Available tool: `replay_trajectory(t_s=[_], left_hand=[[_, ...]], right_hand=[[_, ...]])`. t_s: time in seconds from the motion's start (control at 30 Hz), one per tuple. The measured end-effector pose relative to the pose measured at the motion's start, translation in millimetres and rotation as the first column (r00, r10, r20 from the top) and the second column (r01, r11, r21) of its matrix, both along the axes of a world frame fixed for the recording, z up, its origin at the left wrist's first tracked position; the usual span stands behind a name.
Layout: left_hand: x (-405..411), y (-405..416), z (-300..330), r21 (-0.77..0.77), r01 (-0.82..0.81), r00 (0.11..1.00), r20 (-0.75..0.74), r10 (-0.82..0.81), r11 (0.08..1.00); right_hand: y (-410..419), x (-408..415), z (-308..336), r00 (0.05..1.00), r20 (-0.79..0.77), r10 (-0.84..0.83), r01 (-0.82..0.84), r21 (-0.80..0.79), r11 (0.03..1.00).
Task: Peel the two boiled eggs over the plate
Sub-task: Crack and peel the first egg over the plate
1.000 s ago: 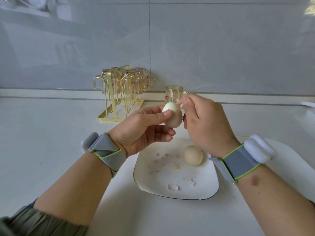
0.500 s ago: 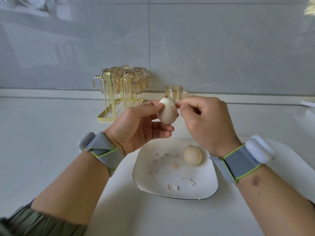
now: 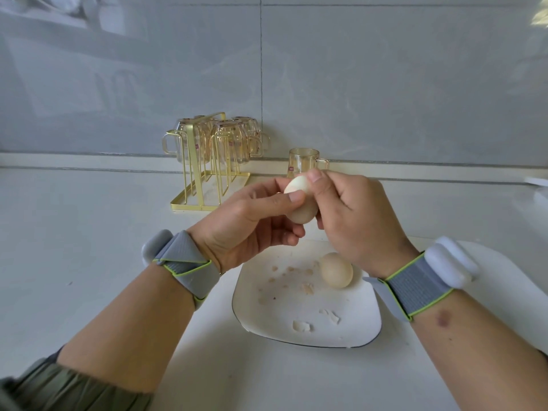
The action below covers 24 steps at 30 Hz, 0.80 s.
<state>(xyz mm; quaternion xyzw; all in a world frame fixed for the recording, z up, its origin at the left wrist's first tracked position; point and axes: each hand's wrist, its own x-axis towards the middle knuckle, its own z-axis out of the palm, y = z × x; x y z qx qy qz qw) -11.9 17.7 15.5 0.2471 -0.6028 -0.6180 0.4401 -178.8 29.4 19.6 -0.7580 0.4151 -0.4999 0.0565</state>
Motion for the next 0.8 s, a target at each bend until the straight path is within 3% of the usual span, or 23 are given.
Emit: replay_trajectory(t_s=[0.47, 0.8], left_hand=[[-0.2, -1.3, 2.2, 0.068, -0.053, 0.998, -0.036, 0.055, 0.996], [2.7, -3.1, 2.3, 0.095, -0.05, 0.994, -0.087, 0.059, 0.994]], right_hand=[[-5.9, -3.6, -0.2, 0.992, -0.02, -0.128, 0.127, -0.047, 0.991], [-4.5, -5.0, 2.4, 0.986, 0.01, -0.165, 0.164, 0.024, 0.986]])
